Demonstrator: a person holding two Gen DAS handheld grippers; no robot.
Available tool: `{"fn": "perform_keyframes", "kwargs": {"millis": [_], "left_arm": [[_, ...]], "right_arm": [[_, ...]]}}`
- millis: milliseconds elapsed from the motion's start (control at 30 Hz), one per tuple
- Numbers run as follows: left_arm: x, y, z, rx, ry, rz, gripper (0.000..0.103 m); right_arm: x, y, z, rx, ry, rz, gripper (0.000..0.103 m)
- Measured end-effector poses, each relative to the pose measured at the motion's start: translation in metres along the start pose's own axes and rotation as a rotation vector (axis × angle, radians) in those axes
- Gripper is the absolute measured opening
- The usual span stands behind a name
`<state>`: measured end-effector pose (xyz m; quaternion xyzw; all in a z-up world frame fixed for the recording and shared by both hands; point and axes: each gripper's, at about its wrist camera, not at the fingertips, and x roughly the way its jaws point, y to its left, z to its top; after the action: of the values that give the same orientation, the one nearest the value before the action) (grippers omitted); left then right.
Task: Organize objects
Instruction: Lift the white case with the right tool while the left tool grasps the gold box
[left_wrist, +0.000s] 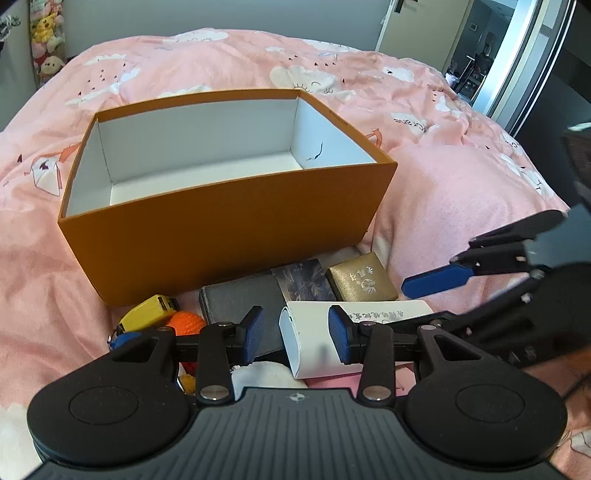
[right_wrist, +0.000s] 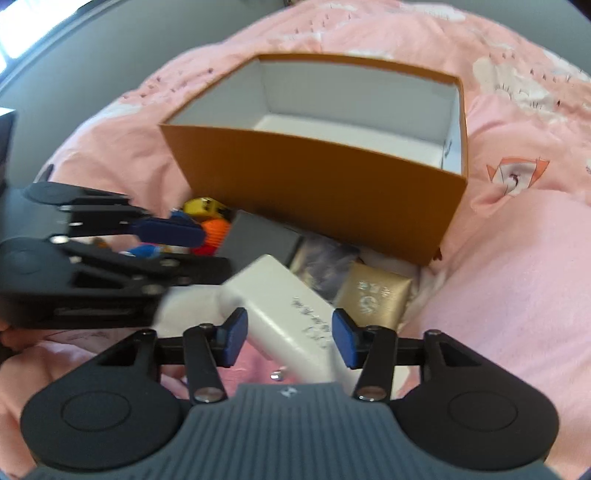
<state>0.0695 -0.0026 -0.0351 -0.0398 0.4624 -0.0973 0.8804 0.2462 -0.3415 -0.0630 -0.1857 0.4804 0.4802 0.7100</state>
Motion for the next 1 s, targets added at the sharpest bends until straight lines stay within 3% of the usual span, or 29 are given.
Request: {"fn": "perform_keyframes", "kwargs": {"millis": [233, 433, 533, 700, 867, 1000], "left_arm": [[0.007, 0.007, 0.001, -0.010, 0.027, 0.007, 0.047], [0.016, 0.008, 0.002, 0.003, 0.064, 0.006, 0.047], [0.019, 0.006, 0.001, 0.025, 0.074, -0.008, 0.047], [0.020, 0.006, 0.002, 0.040, 0.079, -0.015, 0.047], [0.014, 0.006, 0.008, 0.040, 0.037, -0.057, 0.048], [0.011, 0.002, 0.020, 0.019, 0.002, -0.205, 0.052]], "right_arm": [[0.034, -0.011, 0.006, -0.077, 0.125, 0.063, 0.067], [0.050, 0.006, 0.013, -0.369, 0.217, 0.078, 0.072], [0.062, 0.006, 0.018, -0.429, 0.258, 0.099, 0.074], [0.071, 0.001, 0.020, -0.412, 0.261, 0.152, 0.073], [0.048, -0.007, 0.010, -0.303, 0.200, 0.076, 0.068], [0.014, -0.028, -0.002, -0.109, 0.089, 0.019, 0.067]]}}
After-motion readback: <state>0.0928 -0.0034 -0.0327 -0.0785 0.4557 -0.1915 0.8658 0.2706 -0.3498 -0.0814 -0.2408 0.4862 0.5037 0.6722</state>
